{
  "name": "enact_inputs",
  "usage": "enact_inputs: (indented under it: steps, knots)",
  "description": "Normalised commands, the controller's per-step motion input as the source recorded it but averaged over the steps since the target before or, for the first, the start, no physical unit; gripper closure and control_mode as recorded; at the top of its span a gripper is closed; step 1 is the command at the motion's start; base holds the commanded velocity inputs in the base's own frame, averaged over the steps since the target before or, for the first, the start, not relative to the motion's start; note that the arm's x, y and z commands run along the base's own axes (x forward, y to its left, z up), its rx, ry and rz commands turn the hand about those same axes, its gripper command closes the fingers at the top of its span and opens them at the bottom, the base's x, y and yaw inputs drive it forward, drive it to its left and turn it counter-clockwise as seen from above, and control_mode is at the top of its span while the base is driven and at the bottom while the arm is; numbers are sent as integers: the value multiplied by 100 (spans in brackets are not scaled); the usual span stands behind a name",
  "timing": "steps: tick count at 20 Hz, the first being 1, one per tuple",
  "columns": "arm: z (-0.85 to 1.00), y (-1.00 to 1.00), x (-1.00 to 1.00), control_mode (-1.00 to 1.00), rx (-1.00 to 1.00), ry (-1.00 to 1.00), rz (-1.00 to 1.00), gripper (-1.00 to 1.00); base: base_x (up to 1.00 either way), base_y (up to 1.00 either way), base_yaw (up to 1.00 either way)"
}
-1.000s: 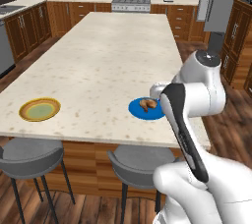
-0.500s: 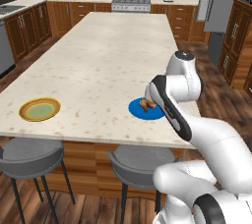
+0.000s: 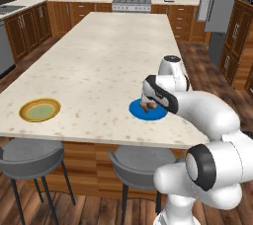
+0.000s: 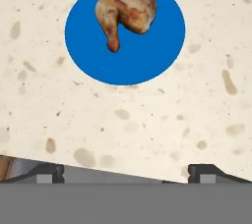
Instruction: Transport the chicken drumstick and eggplant to the fridge. Place the chicken drumstick on the rack containing meat and place the eggplant on the rack containing the vegetable, ensuring meats and vegetables are on different racks.
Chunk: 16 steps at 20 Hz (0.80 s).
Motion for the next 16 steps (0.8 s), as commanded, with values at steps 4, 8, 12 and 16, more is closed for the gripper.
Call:
enact_inputs:
  steps: [4,8,12,16]
  knots:
    - [-44,0,58,-100,1,4,0,-100,0,0,0]
    - [-46,0,58,-100,1,6,0,-100,0,0,0]
    - [-46,0,52,-100,0,2,0,-100,0,0,0]
    - [-41,4,38,-100,0,0,0,-100,0,0,0]
